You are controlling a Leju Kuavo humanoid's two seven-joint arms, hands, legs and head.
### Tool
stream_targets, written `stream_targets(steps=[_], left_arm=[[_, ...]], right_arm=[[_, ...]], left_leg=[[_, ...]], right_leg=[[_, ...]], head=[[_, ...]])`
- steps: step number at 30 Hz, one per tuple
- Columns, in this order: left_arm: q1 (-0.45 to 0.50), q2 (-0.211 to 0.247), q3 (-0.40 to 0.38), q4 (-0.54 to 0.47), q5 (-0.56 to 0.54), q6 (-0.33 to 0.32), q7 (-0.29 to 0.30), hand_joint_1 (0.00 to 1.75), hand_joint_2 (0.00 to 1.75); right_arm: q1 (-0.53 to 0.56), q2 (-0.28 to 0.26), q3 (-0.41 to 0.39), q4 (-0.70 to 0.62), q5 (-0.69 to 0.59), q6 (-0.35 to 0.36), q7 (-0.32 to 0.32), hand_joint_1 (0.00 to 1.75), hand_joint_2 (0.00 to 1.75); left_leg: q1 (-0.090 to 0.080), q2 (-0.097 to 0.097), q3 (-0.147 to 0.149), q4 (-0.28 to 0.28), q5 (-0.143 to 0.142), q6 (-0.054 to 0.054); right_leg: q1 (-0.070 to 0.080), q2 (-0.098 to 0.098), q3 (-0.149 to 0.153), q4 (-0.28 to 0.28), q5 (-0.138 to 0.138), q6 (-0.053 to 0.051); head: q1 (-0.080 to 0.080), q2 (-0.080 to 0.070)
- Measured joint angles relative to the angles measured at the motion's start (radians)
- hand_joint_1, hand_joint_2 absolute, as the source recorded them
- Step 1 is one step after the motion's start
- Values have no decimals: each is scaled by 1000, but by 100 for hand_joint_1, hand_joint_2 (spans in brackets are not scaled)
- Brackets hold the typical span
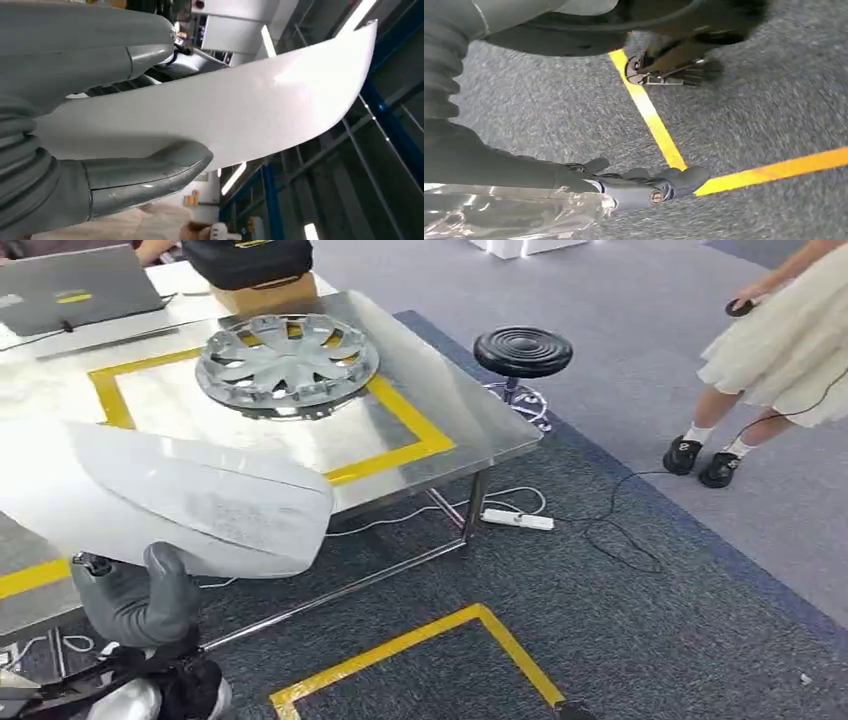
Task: Take the parts from the cabinet and place them on the table.
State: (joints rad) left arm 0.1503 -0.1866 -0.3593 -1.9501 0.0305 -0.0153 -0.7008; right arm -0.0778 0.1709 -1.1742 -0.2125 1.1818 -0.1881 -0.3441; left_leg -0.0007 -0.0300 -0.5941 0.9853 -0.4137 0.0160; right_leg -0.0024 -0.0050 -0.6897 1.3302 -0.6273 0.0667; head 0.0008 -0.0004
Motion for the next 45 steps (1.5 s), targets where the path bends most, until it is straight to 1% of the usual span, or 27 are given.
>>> stream_targets(steps=[1,3,4,5,9,10,11,12,14,15,17,19,20,21,25,26,29,30,31,32,35,36,37,39,41,42,45], left_arm=[[1,0,0,0,0,0,0,175,175],[1,0,0,0,0,0,0,175,175],[1,0,0,0,0,0,0,175,175],[1,0,0,0,0,0,0,175,175],[2,0,1,0,0,-3,0,175,175],[3,0,1,0,0,-3,0,175,175],[0,0,1,0,0,-3,0,175,175],[-2,0,1,0,0,-3,0,175,175],[-1,0,1,0,0,-3,0,175,175],[-1,0,1,0,1,-3,0,175,175],[0,2,2,0,1,-3,0,175,175],[0,1,2,0,1,-3,0,175,175],[0,1,2,0,0,-3,0,175,175],[-2,0,2,0,0,-3,0,175,175],[-2,0,5,0,0,-3,0,175,175],[-2,0,5,0,0,-3,0,175,175],[-3,-3,5,0,0,-3,0,175,175],[-3,-3,5,0,0,-2,0,175,175],[-2,-3,5,0,0,-2,0,175,175],[-2,-3,5,0,0,-2,0,175,175],[-2,-5,5,0,0,-2,0,175,175],[-2,-5,5,0,0,-2,0,175,175],[-2,-6,5,0,0,-2,0,175,175],[-2,-6,5,0,2,-3,0,175,175],[-1,-6,6,0,2,-5,0,175,175],[-3,-6,6,0,2,-5,0,175,175],[-1,-5,7,0,2,-5,0,175,175]], right_arm=[[0,0,0,0,0,0,0,0,175],[-1,0,0,0,0,0,0,0,175],[-1,-1,0,0,1,0,0,0,175],[-1,0,-1,0,1,0,1,0,175],[-5,0,-1,0,-2,0,0,0,175],[-6,1,-1,0,-2,0,-1,0,175],[-7,1,-1,0,-3,0,-4,0,175],[-6,1,-1,0,-3,0,-5,0,175],[-1,0,-2,0,-4,-1,-5,0,175],[1,0,-2,0,-5,-5,-5,0,175],[-2,0,-3,0,-11,-21,-4,0,175],[-7,0,-5,0,-13,-27,3,0,175],[-8,0,-5,0,-13,-30,4,0,175],[-9,0,-7,0,-13,-33,5,0,175],[-10,0,-12,0,-10,-37,8,0,175],[-10,0,-12,0,-10,-38,7,0,175],[-8,0,-13,0,-10,-40,7,0,175],[-7,0,-13,0,-9,-40,7,0,175],[-6,0,-13,0,-7,-40,6,0,175],[-5,0,-13,0,-5,-40,5,0,175],[-6,-1,-14,0,-3,-39,3,0,175],[-8,0,-14,0,1,-35,2,0,175],[-8,0,-14,0,7,-28,0,0,175],[-7,0,-14,0,13,-13,7,0,175],[-7,0,-14,0,19,-5,21,0,175],[-7,0,-14,0,22,-3,23,0,175],[-5,0,-14,0,23,-3,27,0,175]], left_leg=[[1,-17,1,0,0,-1],[4,-48,4,4,0,-6],[6,-61,5,7,-2,-11],[1,-72,0,12,-4,-20],[9,-106,-11,3,10,-43],[7,-82,-13,10,3,-46],[1,-38,-23,32,-16,-50],[1,-3,-58,105,-62,-56],[2,17,-142,279,-138,-60],[3,18,-166,326,-149,-60],[2,18,-139,283,-102,-56],[1,22,-42,112,-20,-45],[-2,37,2,40,-5,-39],[-5,38,16,6,-22,-37],[-1,29,14,1,-16,-17],[3,28,17,-1,-15,-14],[3,27,16,-1,-17,-3],[3,25,17,-1,-18,-3],[3,22,17,-1,-18,-3],[3,18,18,-1,-18,-3],[6,9,25,3,-24,-13],[-2,8,21,11,-28,-20],[-2,6,19,12,-26,-25],[2,2,19,4,-20,-35],[3,5,17,14,-31,-45],[3,14,-1,51,-60,-51],[5,16,-120,292,-169,-59]], right_leg=[[0,1,2,-19,28,-1],[-6,15,67,-176,127,-1],[-13,49,110,-268,170,3],[-17,95,126,-305,153,4],[-10,58,127,-307,164,-27],[-15,43,129,-310,168,-36],[-15,37,129,-310,167,-43],[-12,23,128,-310,165,-47],[-9,1,127,-310,163,-51],[-8,-9,126,-310,163,-51],[-7,-21,126,-310,162,-51],[-6,-25,130,-310,161,-49],[-5,-26,132,-310,160,-46],[3,-25,128,-304,156,-39],[1,-32,134,-317,160,-17],[0,-17,126,-302,149,-10],[-2,0,17,-82,41,0],[-2,0,-15,-20,23,3],[-3,0,-30,-1,27,4],[-4,0,-20,-29,56,4],[-12,6,102,-280,184,5],[-10,16,118,-311,168,3],[-10,18,116,-309,172,-10],[-4,15,115,-306,172,-21],[-10,4,117,-312,177,-36],[-11,-1,117,-312,176,-43],[-8,-26,116,-312,173,-49]], head=[[0,0],[0,0],[0,0],[1,0],[0,0],[1,0],[-8,0],[-18,0],[-18,0],[-17,0],[-18,0],[-18,0],[-18,0],[-19,0],[-18,0],[-14,0],[-6,0],[-3,0],[-3,0],[-3,0],[-3,0],[-1,0],[-3,0],[-2,0],[-2,0],[-11,0],[-15,0]])
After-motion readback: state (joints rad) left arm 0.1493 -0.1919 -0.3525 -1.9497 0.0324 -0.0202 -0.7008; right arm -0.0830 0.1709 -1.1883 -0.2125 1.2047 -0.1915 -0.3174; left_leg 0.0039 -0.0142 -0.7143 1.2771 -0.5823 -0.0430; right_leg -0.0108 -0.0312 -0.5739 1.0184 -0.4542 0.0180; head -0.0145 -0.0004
